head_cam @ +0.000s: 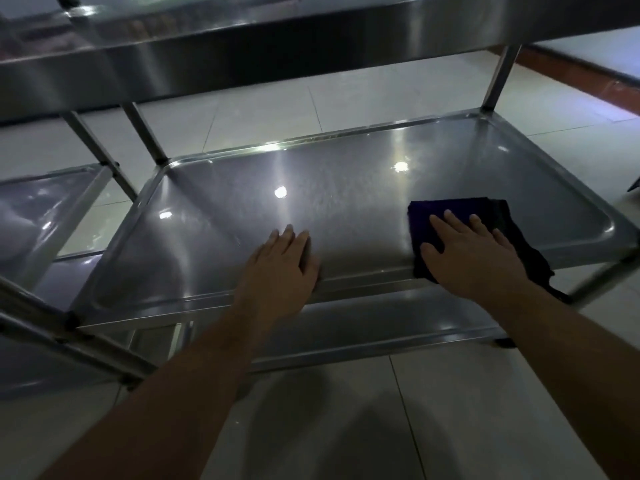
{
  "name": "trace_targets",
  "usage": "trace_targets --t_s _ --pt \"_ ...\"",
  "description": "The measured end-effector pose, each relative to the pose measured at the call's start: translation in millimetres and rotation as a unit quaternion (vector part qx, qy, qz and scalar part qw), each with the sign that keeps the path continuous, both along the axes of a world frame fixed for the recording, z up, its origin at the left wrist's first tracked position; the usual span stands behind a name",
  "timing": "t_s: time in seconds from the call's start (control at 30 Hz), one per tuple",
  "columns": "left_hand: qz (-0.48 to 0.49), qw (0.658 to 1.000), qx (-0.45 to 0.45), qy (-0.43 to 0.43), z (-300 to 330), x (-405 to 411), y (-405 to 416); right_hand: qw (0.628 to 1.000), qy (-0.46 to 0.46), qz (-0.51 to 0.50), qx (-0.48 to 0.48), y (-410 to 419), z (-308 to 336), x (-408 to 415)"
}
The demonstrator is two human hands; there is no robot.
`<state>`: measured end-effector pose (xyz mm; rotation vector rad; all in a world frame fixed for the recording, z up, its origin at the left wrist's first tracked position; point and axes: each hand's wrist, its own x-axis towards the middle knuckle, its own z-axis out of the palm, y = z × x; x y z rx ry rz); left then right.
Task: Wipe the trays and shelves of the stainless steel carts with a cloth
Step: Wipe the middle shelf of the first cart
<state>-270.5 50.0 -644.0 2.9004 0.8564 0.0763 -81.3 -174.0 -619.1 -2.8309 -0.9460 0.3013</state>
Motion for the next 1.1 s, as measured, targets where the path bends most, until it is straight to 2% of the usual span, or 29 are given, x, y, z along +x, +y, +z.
trace_targets --t_s 0.47,0.93,1.1 --pt "0.028 0.999 0.016 -0.001 0.6 3.6 -9.3 0.98 -0.015 0.196 -0.013 81.4 -5.8 -52.6" --pt "0.033 0.999 0.0 0.001 -3.4 1.3 -3.7 0.975 -0.002 0.223 -0.006 76.4 -9.0 -40.0" --pt "0.027 1.0 0.005 -0.016 -6.7 1.6 0.5 0.973 -0.02 0.231 -0.001 52.0 -9.1 -6.8"
